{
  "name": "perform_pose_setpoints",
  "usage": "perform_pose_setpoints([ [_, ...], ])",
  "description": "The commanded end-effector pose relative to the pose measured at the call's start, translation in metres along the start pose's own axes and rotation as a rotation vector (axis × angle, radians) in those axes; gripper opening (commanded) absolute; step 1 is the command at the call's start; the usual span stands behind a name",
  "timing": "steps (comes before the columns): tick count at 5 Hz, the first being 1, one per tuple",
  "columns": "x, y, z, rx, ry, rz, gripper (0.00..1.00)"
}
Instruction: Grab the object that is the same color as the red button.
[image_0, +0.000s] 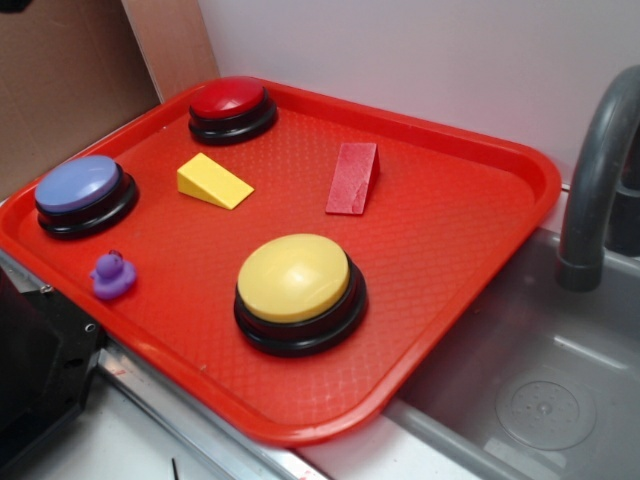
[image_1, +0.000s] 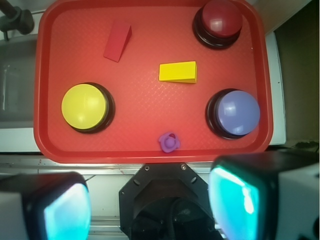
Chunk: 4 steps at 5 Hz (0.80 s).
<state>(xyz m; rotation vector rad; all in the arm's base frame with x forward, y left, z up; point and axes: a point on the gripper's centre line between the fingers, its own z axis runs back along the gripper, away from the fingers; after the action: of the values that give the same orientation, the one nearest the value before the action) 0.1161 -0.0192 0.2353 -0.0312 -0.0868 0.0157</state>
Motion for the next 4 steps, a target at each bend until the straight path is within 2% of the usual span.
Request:
perform_pose_setpoints([
  [1,0.000,0.000,0.000,0.000,0.000,0.000,1.00],
  [2,0.047,-0.008,-0.031,-0.084,-0.109,0.072,1.00],
  [3,0.078,-0.010,-0.044,-0.063,-0.139,0.208,1.00],
  [4,0.078,-0.010,-0.044,-0.063,-0.139,0.208,1.00],
])
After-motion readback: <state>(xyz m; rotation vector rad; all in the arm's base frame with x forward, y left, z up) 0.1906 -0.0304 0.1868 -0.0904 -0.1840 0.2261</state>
